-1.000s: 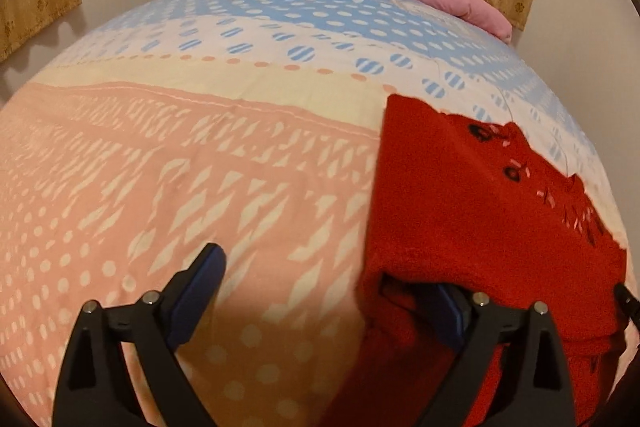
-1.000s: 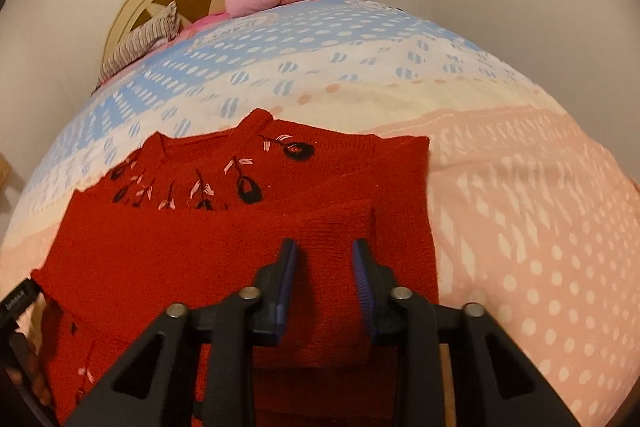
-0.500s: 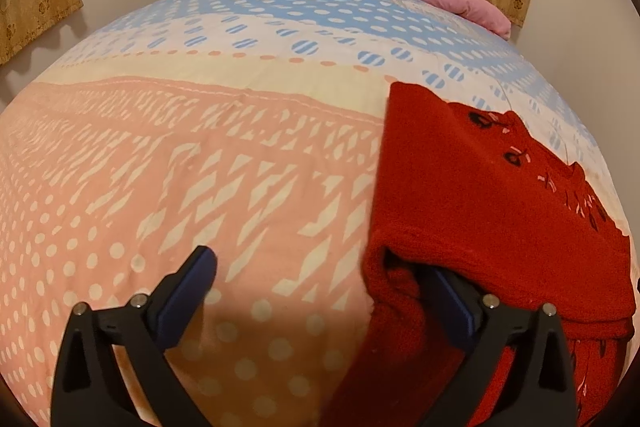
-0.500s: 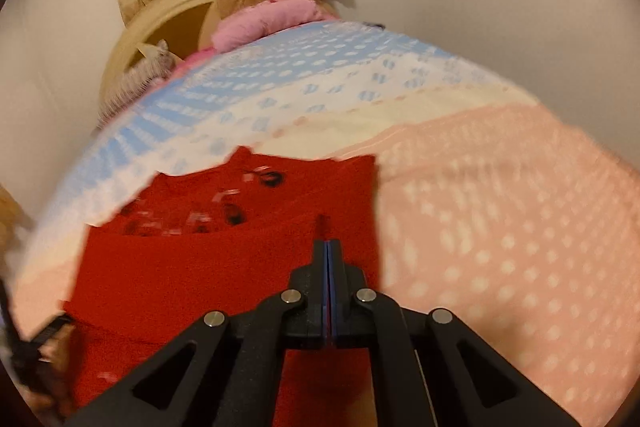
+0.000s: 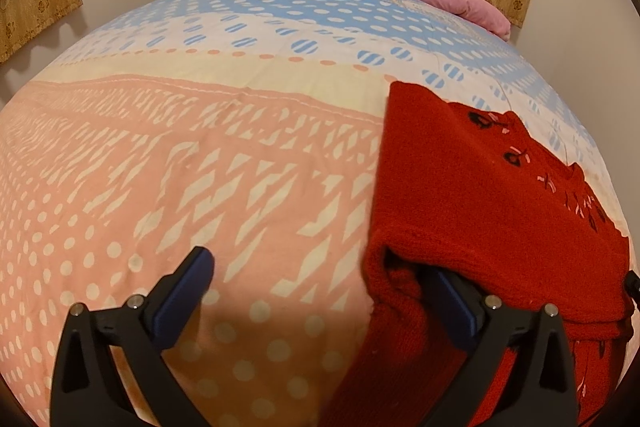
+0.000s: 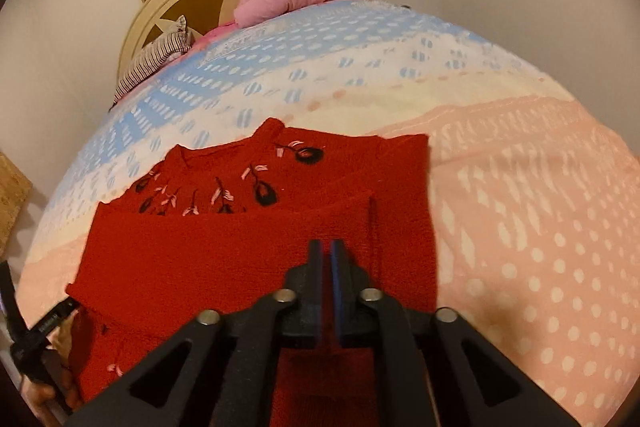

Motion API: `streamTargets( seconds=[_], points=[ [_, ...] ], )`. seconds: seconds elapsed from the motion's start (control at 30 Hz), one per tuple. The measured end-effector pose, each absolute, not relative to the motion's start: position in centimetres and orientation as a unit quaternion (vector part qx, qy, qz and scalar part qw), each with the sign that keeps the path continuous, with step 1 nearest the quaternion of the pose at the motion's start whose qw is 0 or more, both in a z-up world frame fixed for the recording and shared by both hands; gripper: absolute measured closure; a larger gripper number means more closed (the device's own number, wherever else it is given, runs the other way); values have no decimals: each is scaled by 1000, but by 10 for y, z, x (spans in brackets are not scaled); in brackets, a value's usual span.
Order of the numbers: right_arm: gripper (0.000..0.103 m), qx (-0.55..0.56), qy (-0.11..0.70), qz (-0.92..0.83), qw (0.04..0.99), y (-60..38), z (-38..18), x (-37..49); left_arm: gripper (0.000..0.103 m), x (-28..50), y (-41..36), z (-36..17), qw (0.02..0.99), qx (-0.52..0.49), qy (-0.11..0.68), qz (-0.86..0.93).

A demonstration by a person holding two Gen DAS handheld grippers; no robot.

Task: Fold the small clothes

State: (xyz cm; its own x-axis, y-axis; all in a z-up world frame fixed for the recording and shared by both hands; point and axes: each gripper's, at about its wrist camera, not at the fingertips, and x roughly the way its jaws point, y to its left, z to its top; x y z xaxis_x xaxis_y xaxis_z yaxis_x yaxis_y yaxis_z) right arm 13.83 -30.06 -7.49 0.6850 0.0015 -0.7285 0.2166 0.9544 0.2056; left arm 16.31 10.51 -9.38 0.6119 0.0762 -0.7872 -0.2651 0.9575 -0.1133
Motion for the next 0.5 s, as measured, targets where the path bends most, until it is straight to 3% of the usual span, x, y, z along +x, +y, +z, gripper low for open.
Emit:
streamTargets(
  seconds=[0.07, 0.5],
  points=[
    [72, 130, 395, -59, 907, -300, -76, 140, 0, 163, 105, -94, 891, -111, 430, 95],
    [72, 102, 421, -103, 895, -306, -90, 161, 0, 163, 105, -94, 891, -112, 429, 95]
  ],
)
